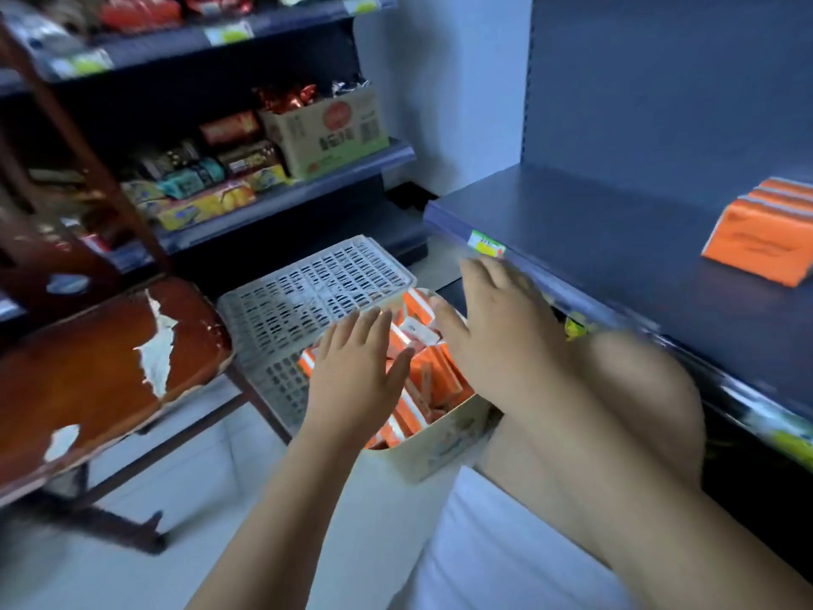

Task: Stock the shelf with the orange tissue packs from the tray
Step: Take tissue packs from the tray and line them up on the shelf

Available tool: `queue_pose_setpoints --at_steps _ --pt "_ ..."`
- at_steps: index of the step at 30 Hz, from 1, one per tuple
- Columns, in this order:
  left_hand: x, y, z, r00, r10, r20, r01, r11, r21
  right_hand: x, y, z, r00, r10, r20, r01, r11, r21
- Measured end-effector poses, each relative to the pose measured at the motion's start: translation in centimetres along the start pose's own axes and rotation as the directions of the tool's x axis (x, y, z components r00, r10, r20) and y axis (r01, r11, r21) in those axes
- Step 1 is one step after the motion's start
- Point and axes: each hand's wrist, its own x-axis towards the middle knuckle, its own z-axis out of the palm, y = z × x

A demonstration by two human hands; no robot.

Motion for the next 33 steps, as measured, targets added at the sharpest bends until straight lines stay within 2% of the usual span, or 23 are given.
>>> queue_pose_setpoints --at_steps 3,6,11,14,19,24,26,29,31,33 --pt "-2.0 -3.5 1.0 0.992 -0.118 0.035 0.117 0.993 0.028 0.6 -2.2 3.0 0.986 -0.031 0.164 0.036 0.999 -0.024" --pt "-3.2 -5.5 2.3 0.975 -0.206 0.087 0.204 0.978 0.031 1.0 -2.2 6.0 0.942 -0.015 0.334 0.032 0.998 -0.046" --pt "-3.4 -8.0 5.0 0.944 -0.282 0.169 0.282 0.959 0.024 0.8 -1.3 11.5 0.79 0.134 0.598 -0.062 0.988 -0.139" --pt "-2.7 -10.0 6.8 0.92 -0.315 0.235 0.313 0.948 0.047 0.3 -1.2 14.5 0.703 0.162 0.692 -0.071 0.985 -0.159" --pt "-1.4 -13.3 9.4 0.885 -0.363 0.291 0.364 0.93 0.053 -0.3 -0.6 18.6 0.634 0.238 0.736 -0.089 0.968 -0.236" --pt "0.2 -14.7 10.7 0.86 -0.388 0.33 0.396 0.917 0.046 -0.9 0.1 22.5 0.564 0.379 0.734 -0.198 0.925 -0.325" --pt "1.1 -15.1 11.1 0.86 -0.383 0.338 0.393 0.919 0.041 -0.9 0.1 23.4 0.57 0.392 0.723 -0.228 0.92 -0.319" --pt "1.9 -15.5 11.8 0.863 -0.358 0.357 0.399 0.916 -0.044 -0.6 0.2 23.7 0.623 0.411 0.665 -0.286 0.912 -0.296" --pt "2.5 -15.2 11.9 0.848 -0.377 0.371 0.466 0.865 -0.186 -0.1 0.6 23.6 0.664 0.45 0.597 -0.381 0.891 -0.248" --pt "3.4 -14.4 12.1 0.843 -0.437 0.314 0.526 0.789 -0.317 0.3 1.0 23.4 0.673 0.49 0.554 -0.471 0.862 -0.189"
